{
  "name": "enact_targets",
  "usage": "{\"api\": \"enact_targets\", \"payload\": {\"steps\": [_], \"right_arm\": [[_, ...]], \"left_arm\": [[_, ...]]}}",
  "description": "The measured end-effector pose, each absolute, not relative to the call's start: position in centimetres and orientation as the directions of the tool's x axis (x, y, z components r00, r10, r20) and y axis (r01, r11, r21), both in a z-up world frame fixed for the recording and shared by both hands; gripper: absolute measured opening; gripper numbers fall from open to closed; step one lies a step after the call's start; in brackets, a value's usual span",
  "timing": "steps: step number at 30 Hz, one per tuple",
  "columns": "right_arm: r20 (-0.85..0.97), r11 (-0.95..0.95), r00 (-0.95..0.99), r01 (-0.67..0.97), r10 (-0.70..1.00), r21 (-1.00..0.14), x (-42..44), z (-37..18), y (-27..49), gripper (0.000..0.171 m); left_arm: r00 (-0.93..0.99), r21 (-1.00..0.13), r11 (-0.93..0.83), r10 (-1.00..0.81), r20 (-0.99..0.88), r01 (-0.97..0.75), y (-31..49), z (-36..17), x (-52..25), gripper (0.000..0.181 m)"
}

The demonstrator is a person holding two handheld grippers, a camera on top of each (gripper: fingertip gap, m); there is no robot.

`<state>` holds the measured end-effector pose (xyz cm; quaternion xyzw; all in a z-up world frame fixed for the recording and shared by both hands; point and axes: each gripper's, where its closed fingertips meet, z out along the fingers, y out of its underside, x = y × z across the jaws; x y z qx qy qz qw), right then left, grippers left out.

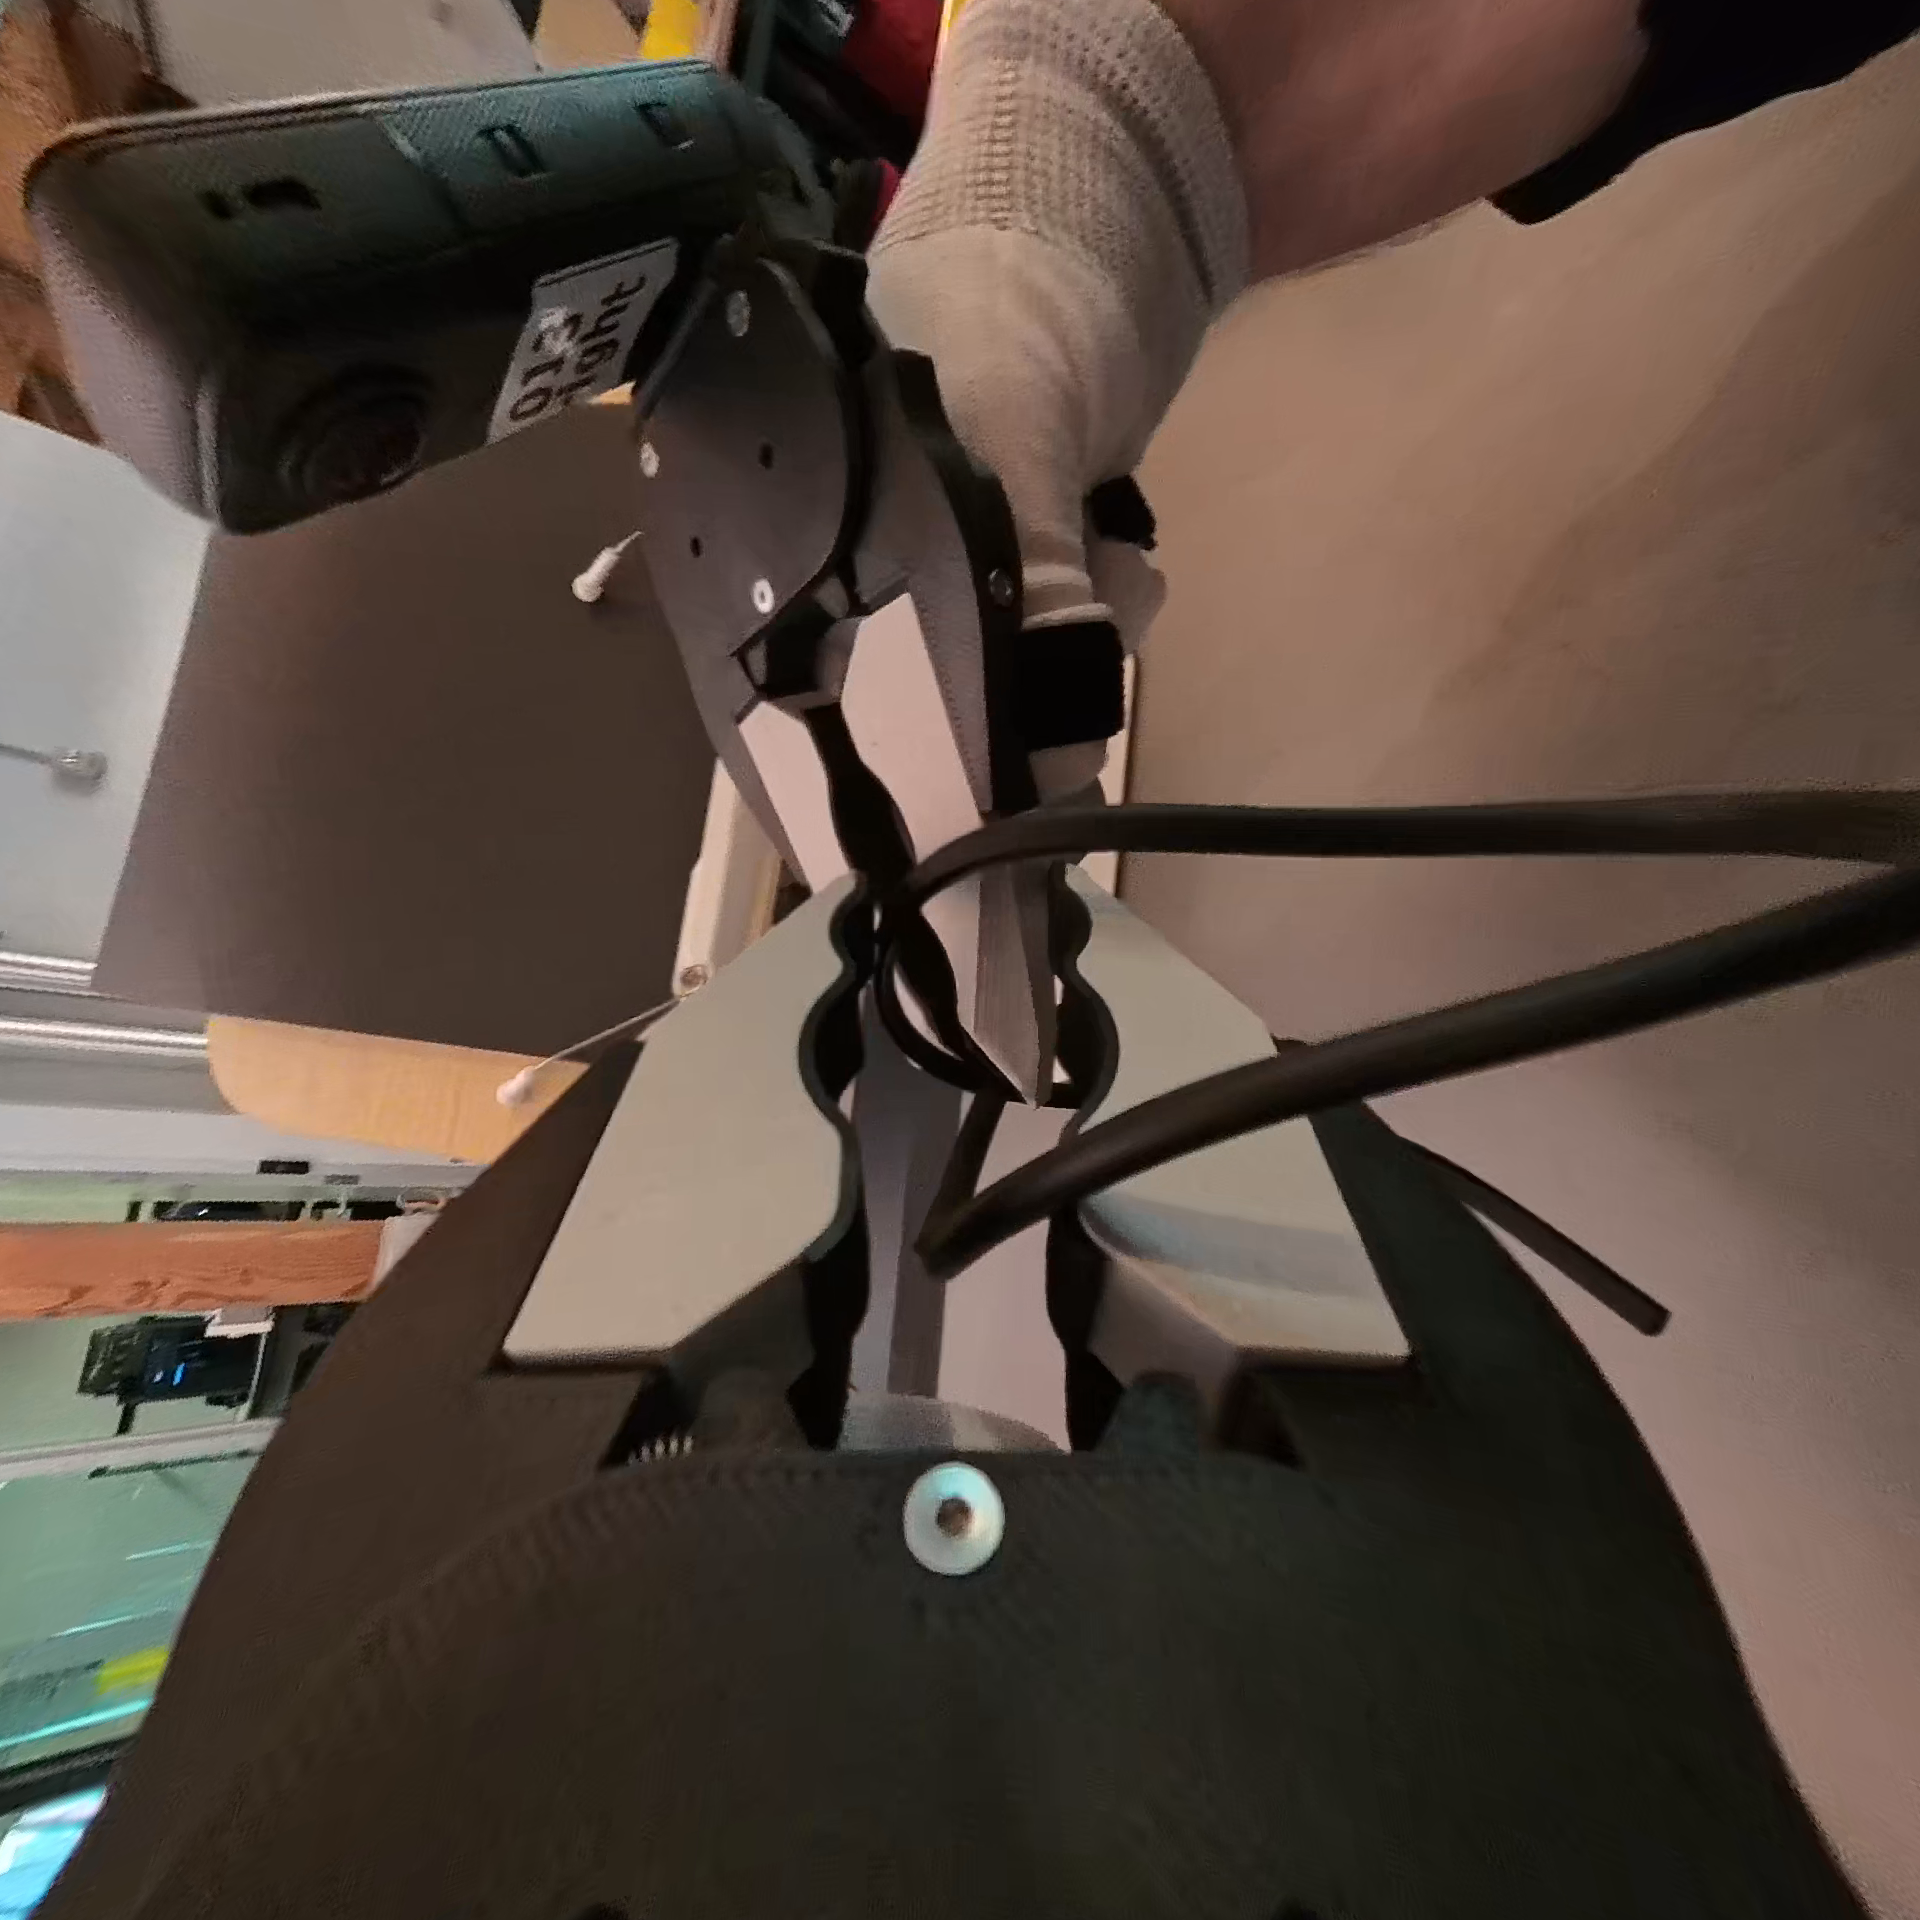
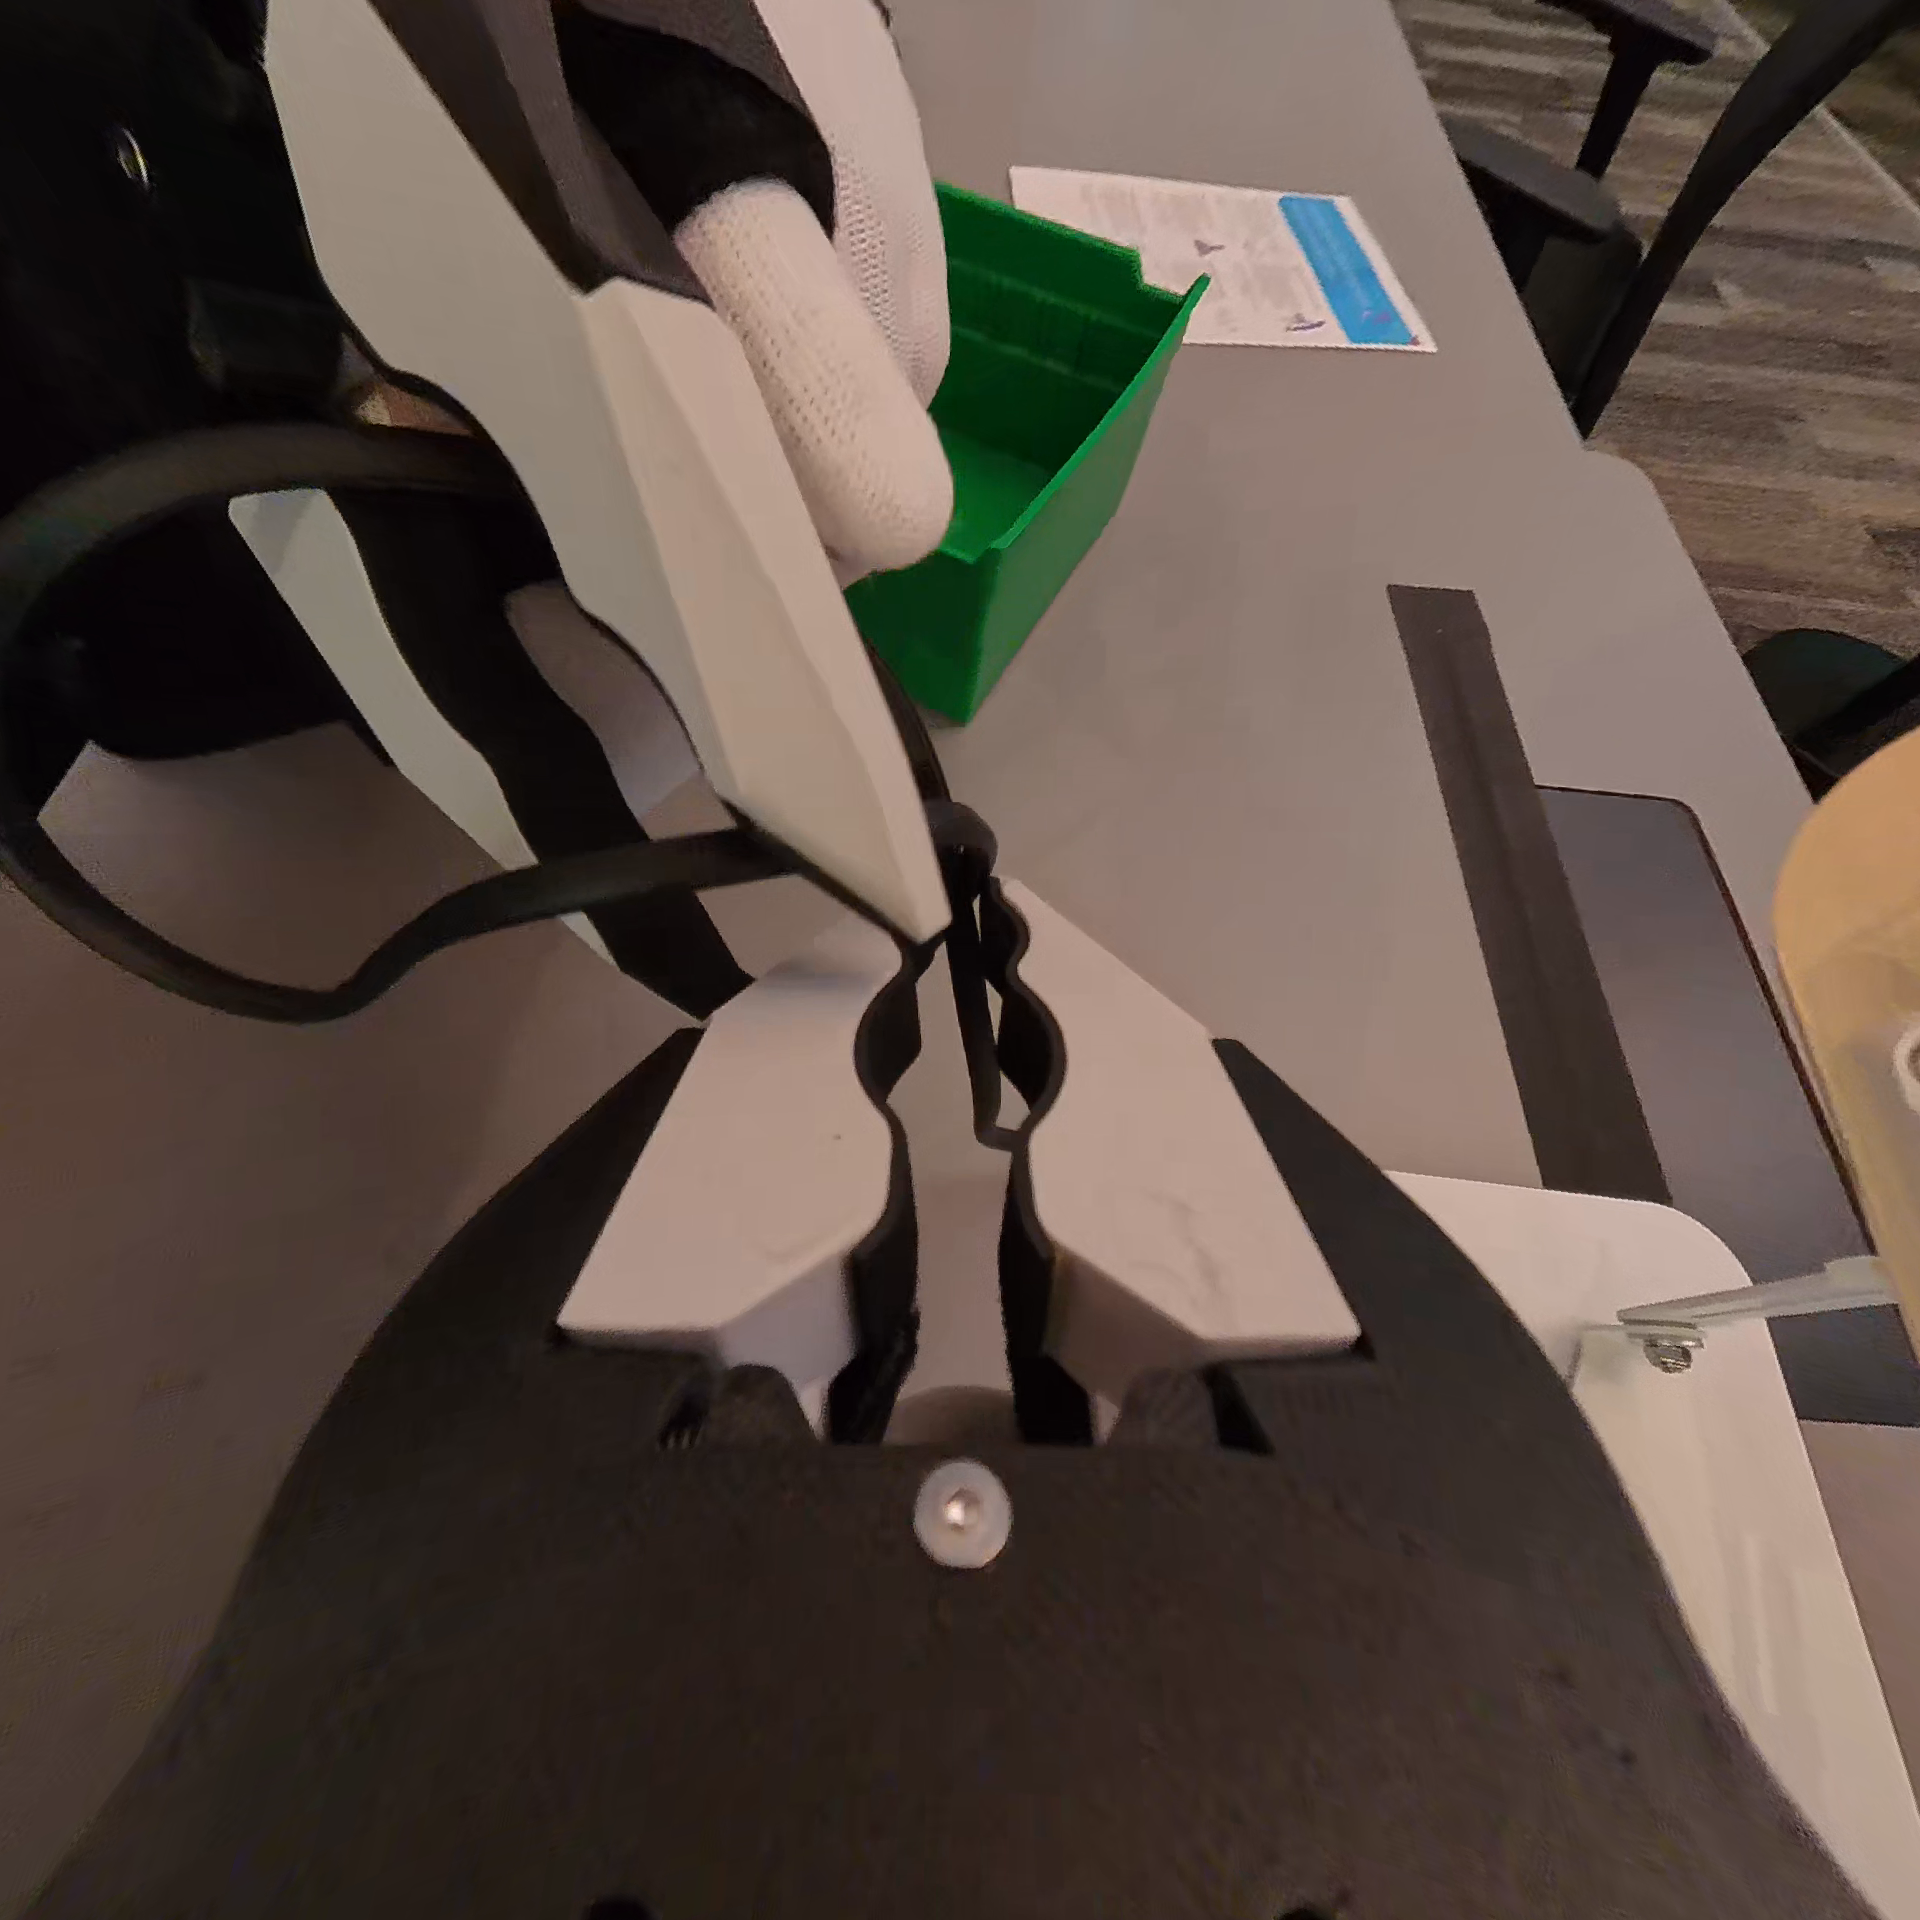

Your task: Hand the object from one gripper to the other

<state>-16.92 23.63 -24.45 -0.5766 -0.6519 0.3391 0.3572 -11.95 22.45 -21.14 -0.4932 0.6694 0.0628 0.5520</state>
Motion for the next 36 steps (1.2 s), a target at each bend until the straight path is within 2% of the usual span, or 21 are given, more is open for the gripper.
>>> {"api": "enact_targets", "payload": {"steps": [6, 14, 17, 22, 27, 31, 34, 36], "right_arm": [[0.078, 0.139, -0.126, 0.596, 0.989, -0.791, -16.5, -26.6, 22.9, 0.004], [0.074, 0.132, -0.117, 0.628, 0.99, -0.767, -15.8, -27.3, 23.3, 0.005], [0.083, 0.142, -0.121, 0.641, 0.989, -0.754, -15.4, -27.5, 23.4, 0.005], [0.124, 0.15, -0.085, 0.632, 0.989, -0.76, -15.5, -27.2, 24.3, 0.005], [0.212, 0.189, -0.025, 0.56, 0.977, -0.807, -15.6, -25.2, 25.6, 0.031], [0.244, 0.21, 0.005, 0.491, 0.97, -0.846, -15.3, -23.2, 25.8, 0.057], [0.196, 0.17, 0.009, 0.461, 0.981, -0.871, -15.3, -22.4, 25.4, 0.075], [0.136, 0.122, 0.004, 0.415, 0.991, -0.901, -15.5, -21.3, 24.8, 0.08]], "left_arm": [[0.063, -0.46, 0.504, -0.622, -0.78, -0.731, 21.8, -21.9, -11.6, 0.034], [0.018, -0.453, 0.505, -0.653, -0.757, -0.735, 21.4, -23.1, -11.2, 0.008], [0.045, -0.448, 0.493, -0.634, -0.772, -0.746, 22.0, -22.6, -11.7, 0.0], [0.149, -0.476, 0.406, -0.619, -0.771, -0.78, 24.3, -21.9, -13.3, 0.0], [0.302, -0.569, 0.259, -0.641, -0.706, -0.781, 27.2, -22.3, -15.2, 0.0], [0.481, -0.662, 0.132, -0.586, -0.652, -0.738, 29.8, -21.5, -16.8, 0.0], [0.536, -0.641, 0.1, -0.461, -0.707, -0.761, 31.4, -20.7, -18.3, 0.0], [0.526, -0.591, 0.094, -0.361, -0.77, -0.801, 32.2, -20.2, -19.1, 0.0]]}}
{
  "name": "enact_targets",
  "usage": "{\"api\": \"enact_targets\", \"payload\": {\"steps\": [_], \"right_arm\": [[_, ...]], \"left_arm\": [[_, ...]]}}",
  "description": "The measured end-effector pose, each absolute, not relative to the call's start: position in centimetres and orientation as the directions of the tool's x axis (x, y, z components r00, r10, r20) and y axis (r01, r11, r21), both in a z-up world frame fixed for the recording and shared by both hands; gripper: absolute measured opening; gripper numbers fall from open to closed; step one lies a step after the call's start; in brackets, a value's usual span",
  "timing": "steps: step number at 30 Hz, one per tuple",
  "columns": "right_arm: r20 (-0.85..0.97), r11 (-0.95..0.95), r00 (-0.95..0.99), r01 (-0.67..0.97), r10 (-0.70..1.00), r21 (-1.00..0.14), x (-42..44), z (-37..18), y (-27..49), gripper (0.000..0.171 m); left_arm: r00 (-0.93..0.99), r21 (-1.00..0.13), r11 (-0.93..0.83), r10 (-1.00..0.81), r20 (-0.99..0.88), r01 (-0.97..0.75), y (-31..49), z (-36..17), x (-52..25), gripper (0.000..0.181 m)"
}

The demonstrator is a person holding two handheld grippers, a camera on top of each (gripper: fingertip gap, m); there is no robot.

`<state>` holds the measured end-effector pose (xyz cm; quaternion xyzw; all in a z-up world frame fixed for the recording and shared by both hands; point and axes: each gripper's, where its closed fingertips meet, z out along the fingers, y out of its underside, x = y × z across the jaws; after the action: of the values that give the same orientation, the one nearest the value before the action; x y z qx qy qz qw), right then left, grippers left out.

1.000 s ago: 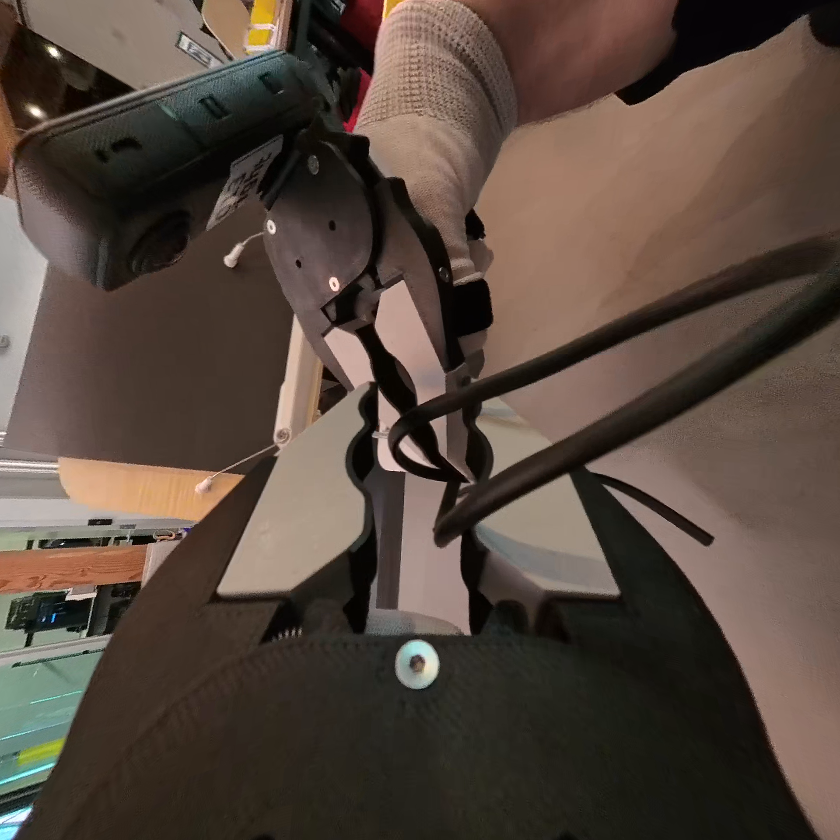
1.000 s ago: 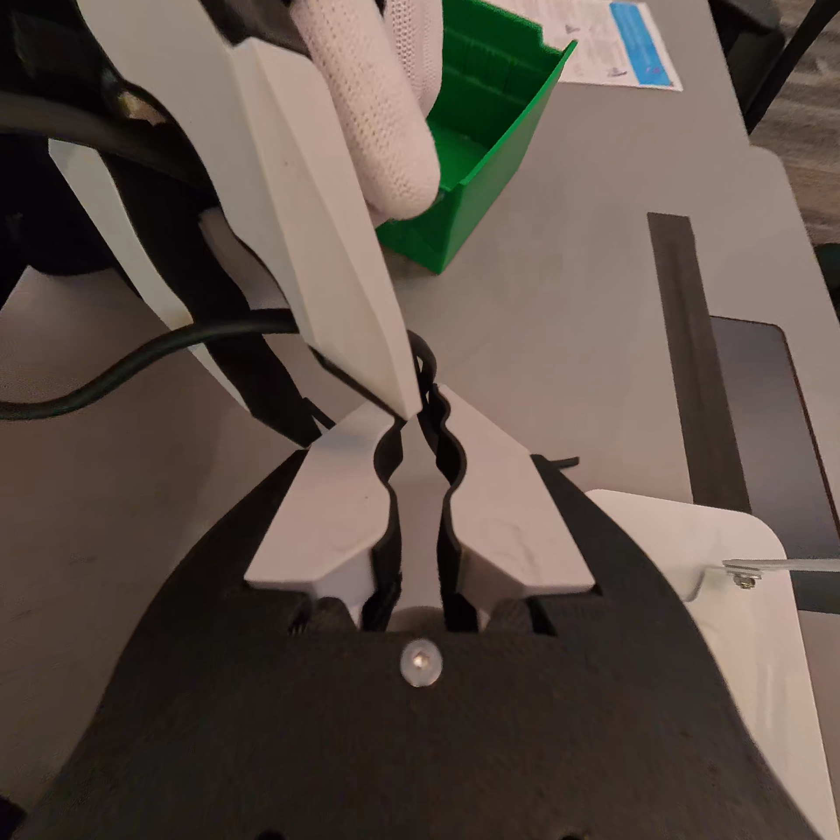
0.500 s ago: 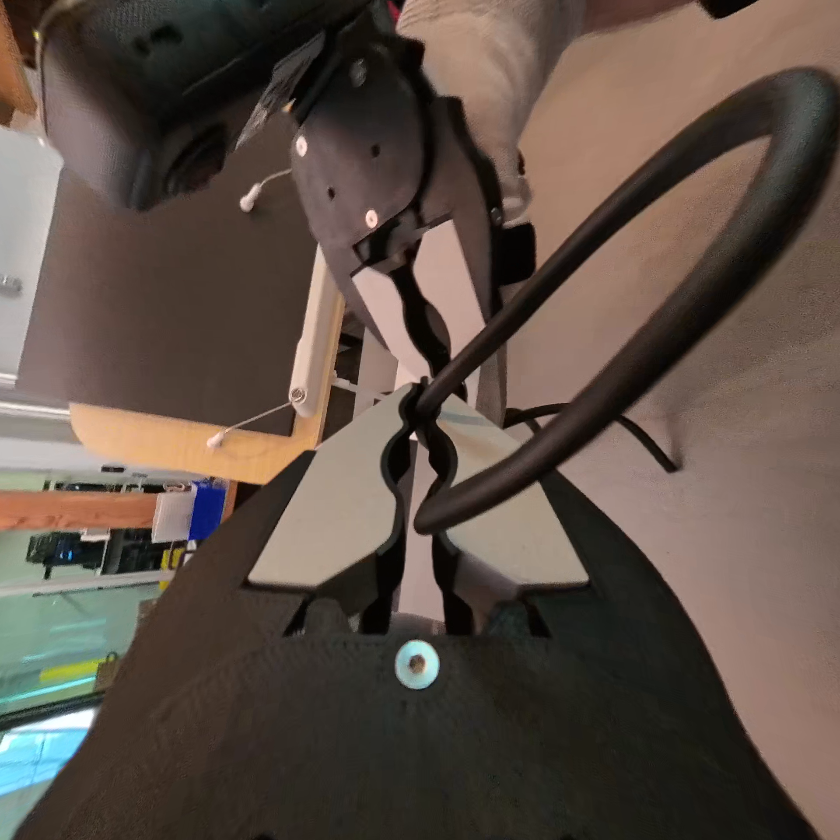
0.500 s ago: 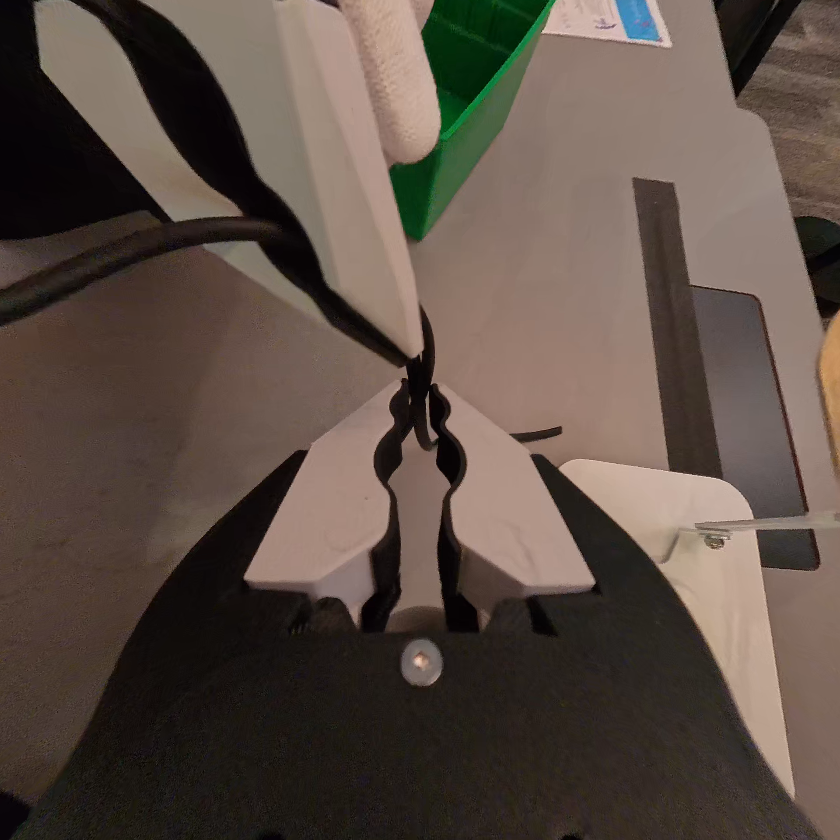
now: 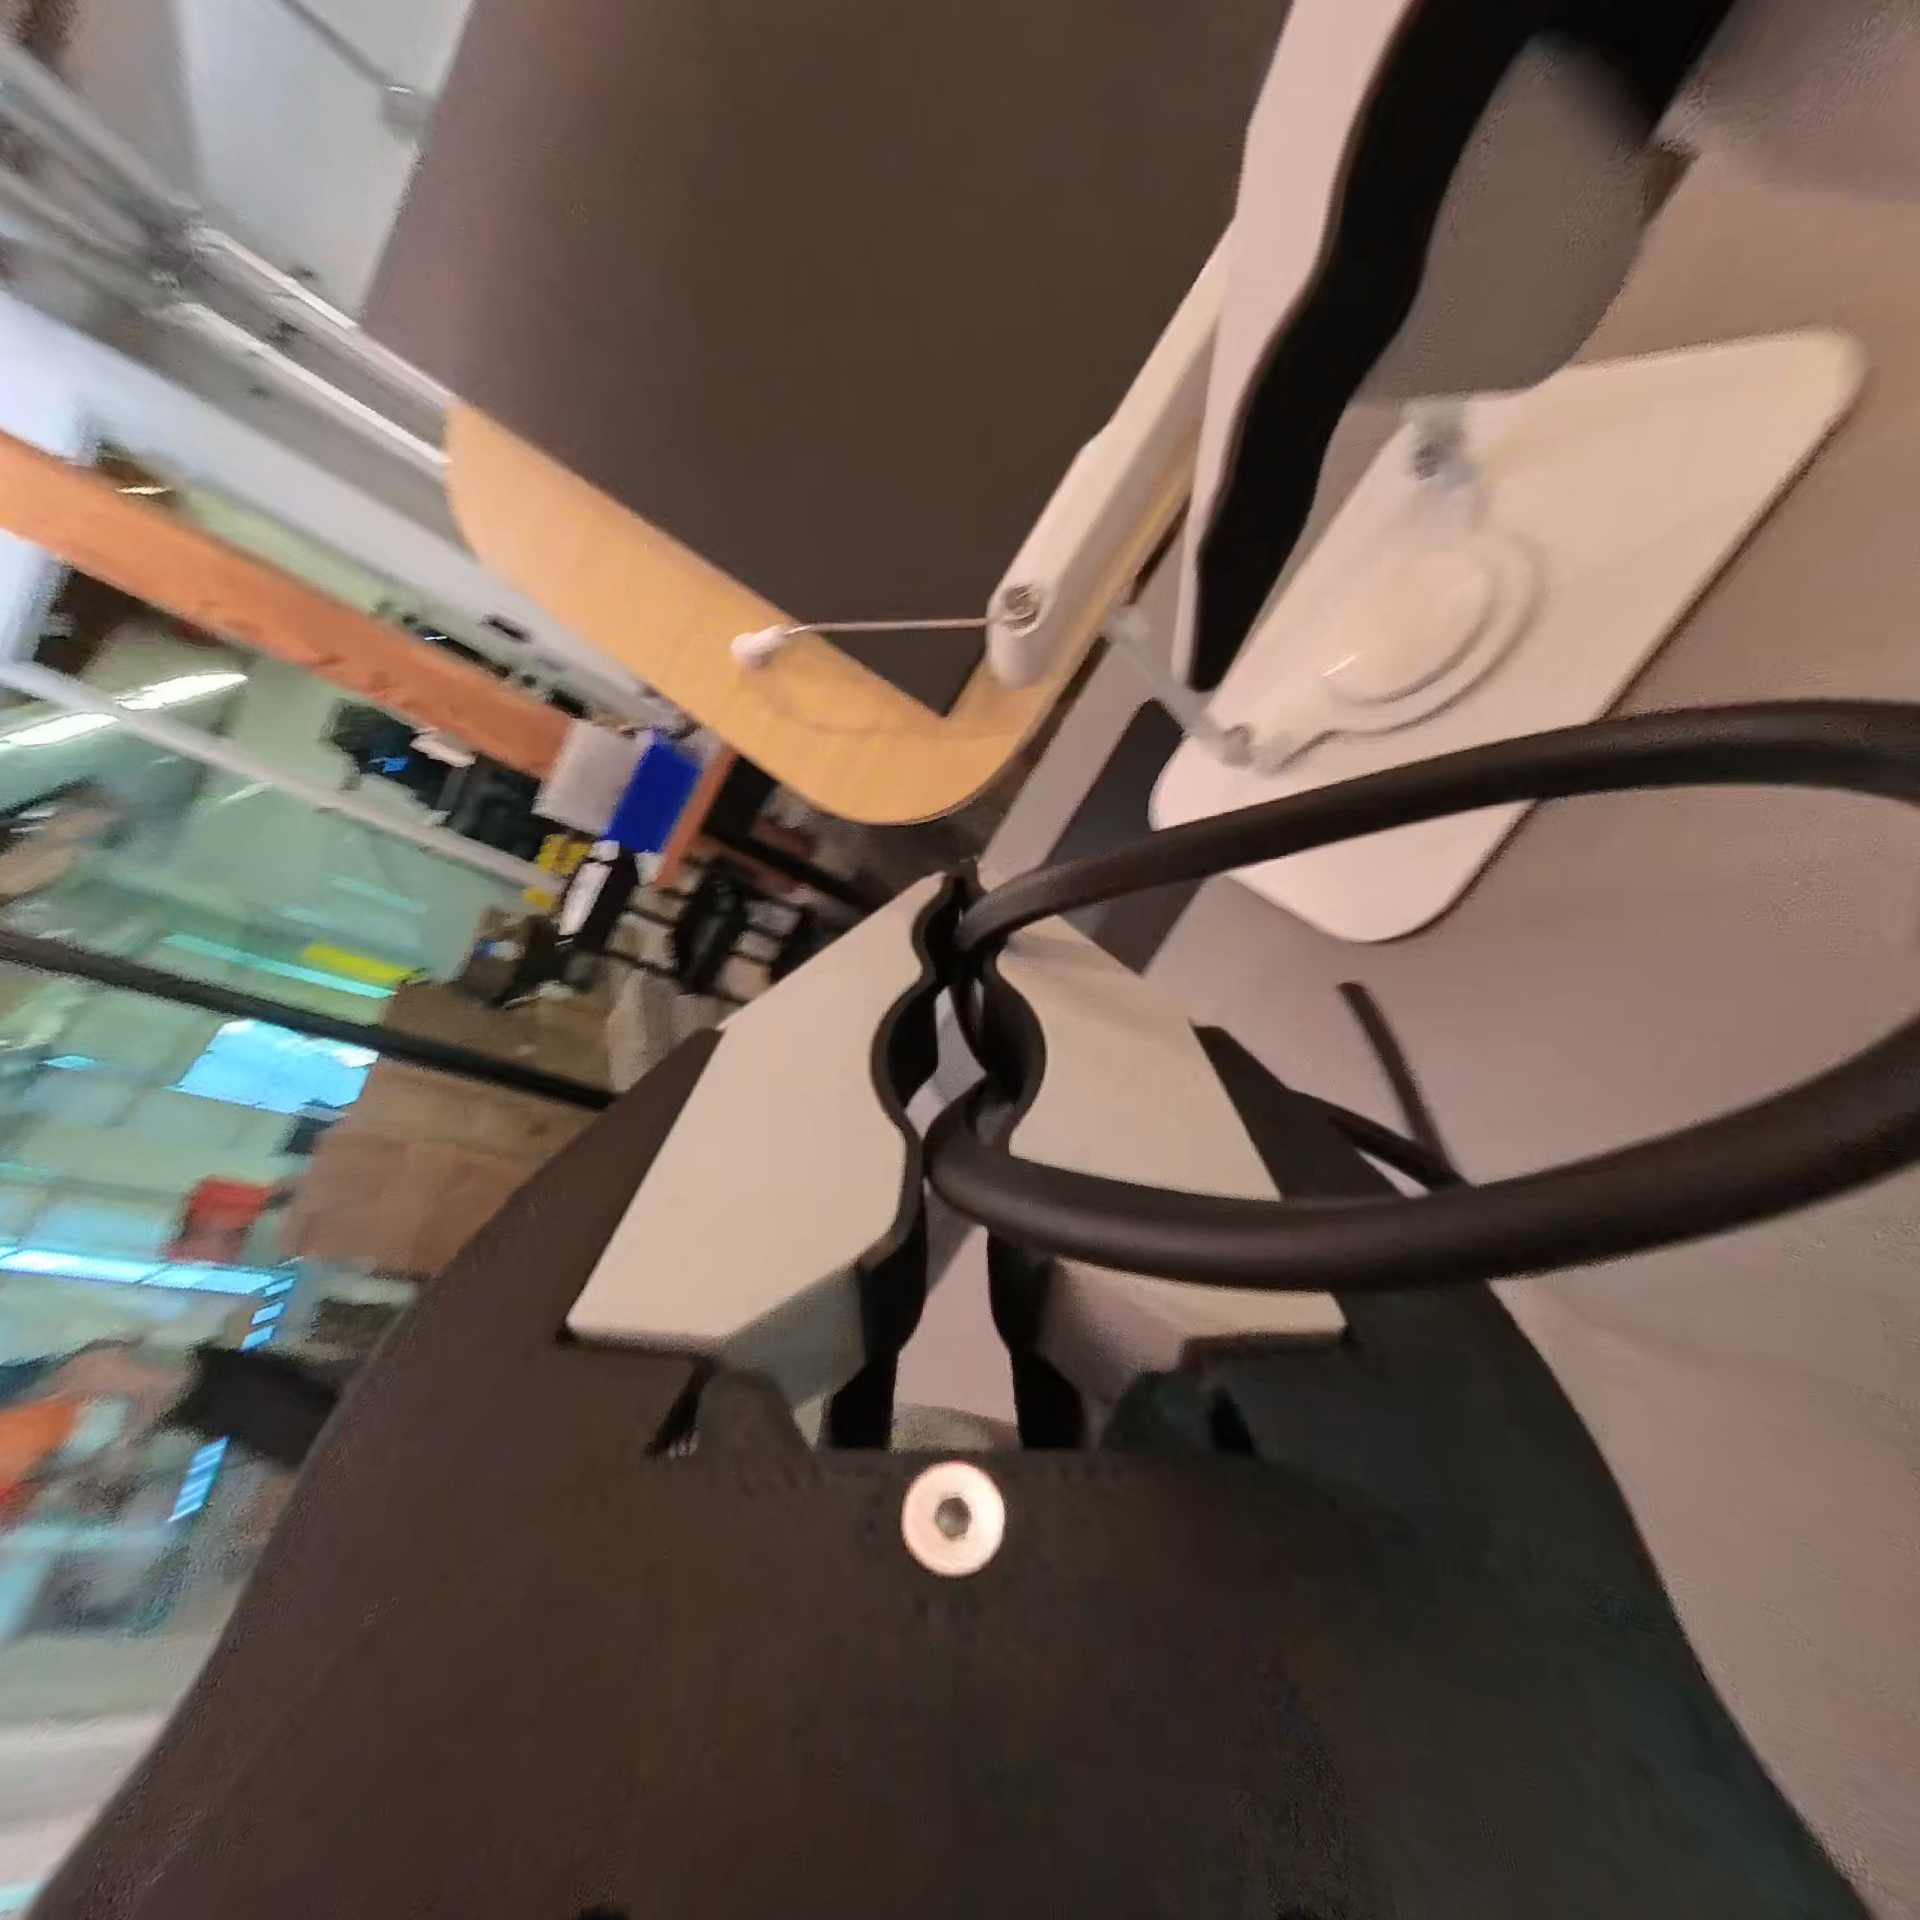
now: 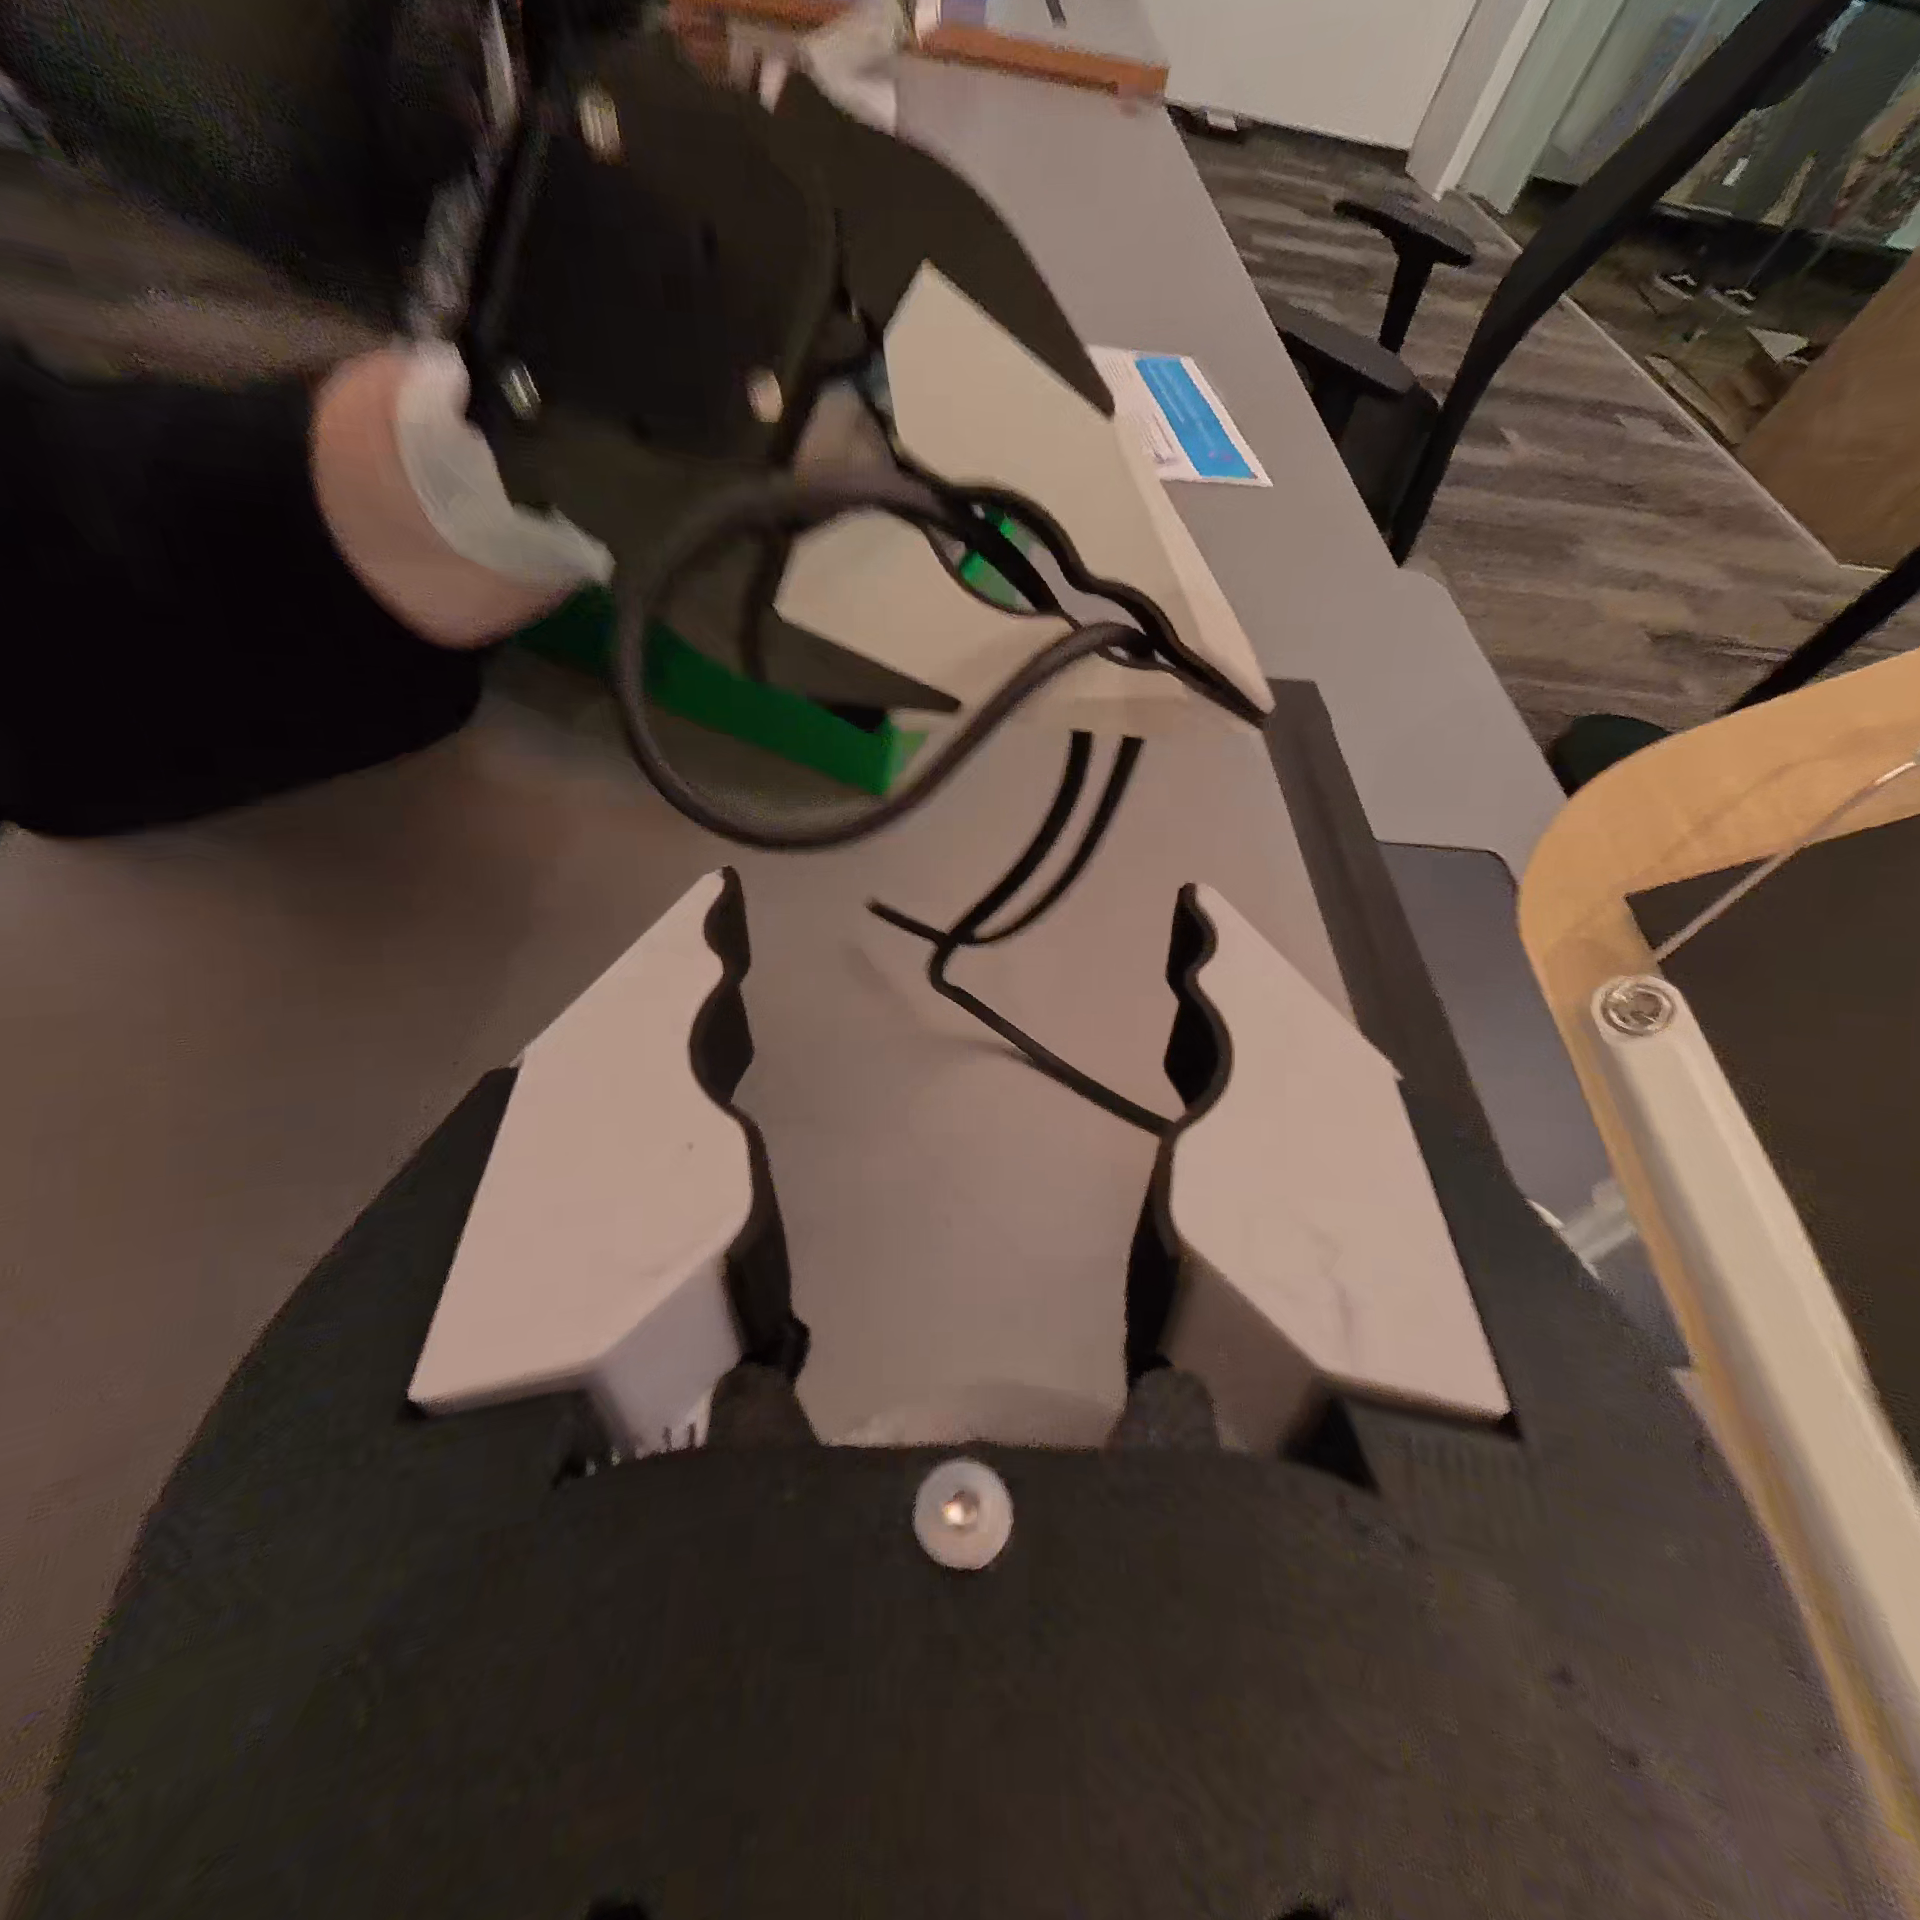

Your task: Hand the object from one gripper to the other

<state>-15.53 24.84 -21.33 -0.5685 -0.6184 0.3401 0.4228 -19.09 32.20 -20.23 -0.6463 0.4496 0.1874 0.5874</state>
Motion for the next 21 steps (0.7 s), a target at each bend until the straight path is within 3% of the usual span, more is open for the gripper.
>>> {"api": "enact_targets", "payload": {"steps": [5, 11, 21], "right_arm": [[0.033, 0.016, 0.035, 0.409, 0.999, -0.912, -16.1, -20.8, 24.5, 0.09], [0.015, -0.007, 0.039, 0.502, 0.999, -0.865, -17.3, -23.9, 24.7, 0.092], [0.037, 0.029, 0.005, 0.516, 0.999, -0.856, -18.1, -24.6, 24.3, 0.044]], "left_arm": [[0.465, -0.494, 0.068, -0.244, -0.851, -0.867, 33.1, -20.6, -19.6, 0.0], [0.466, -0.496, 0.072, -0.247, -0.849, -0.865, 32.9, -20.7, -18.9, 0.0], [0.478, -0.506, 0.051, -0.257, -0.84, -0.861, 32.9, -20.7, -19.4, 0.0]]}}
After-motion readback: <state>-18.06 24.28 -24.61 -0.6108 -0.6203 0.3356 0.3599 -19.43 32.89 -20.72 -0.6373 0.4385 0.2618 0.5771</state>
